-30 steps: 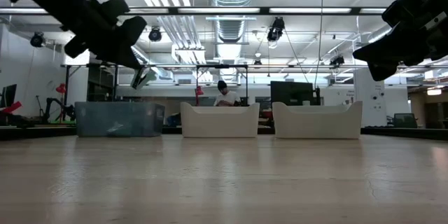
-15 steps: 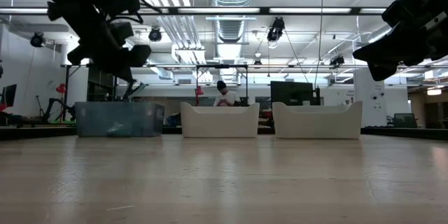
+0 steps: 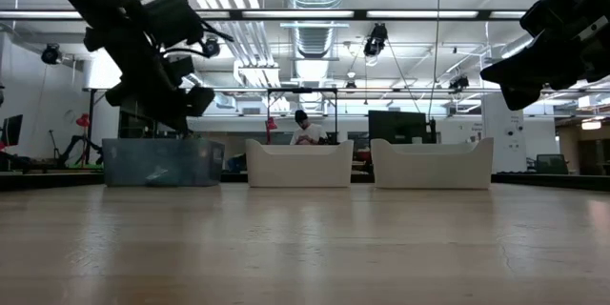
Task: Pick and place Stapler, Stapler remover, tape
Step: Put the blue staple remover into the black bin, then return to Home Position
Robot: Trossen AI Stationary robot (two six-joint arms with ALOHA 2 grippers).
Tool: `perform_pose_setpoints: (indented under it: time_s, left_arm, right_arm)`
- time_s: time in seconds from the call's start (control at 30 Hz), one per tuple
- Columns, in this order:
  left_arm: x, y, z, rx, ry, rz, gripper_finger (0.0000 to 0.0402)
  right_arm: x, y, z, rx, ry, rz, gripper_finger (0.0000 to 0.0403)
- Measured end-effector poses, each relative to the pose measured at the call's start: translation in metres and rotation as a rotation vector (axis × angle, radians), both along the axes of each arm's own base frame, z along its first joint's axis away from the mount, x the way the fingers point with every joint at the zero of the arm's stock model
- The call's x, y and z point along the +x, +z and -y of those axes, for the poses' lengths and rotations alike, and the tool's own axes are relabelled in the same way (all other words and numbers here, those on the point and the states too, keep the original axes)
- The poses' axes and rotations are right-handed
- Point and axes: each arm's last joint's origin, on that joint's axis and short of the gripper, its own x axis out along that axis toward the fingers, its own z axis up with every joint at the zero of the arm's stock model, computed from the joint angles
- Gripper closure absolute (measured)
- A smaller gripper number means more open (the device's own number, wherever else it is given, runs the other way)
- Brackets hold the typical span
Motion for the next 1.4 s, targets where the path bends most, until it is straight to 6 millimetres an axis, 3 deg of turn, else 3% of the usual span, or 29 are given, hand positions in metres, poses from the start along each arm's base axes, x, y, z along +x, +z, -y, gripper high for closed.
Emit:
perform_pose_setpoints:
  time_s: [0.63, 0.87, 1.1, 1.4]
  left_arm:
    - [0.003, -0.009, -0.001, -0.012, -0.005, -0.053, 0.0352]
    - [0.002, 0.004, 0.003, -0.025, -0.067, 0.033, 0.0357]
    - [0.017, 0.021, 0.033, -0.001, -0.332, 0.146, 0.0395]
    - [0.031, 0.025, 0.077, 0.017, -0.636, 0.269, 0.0397]
  right_arm:
    - [0.000, 0.000, 0.000, 0.000, 0.000, 0.000, 0.0394]
    - [0.000, 0.000, 0.000, 0.000, 0.000, 0.000, 0.0394]
    - [0.000, 0.000, 0.000, 0.000, 0.000, 0.000, 0.0394]
    - [0.000, 0.000, 0.000, 0.000, 0.000, 0.000, 0.0394]
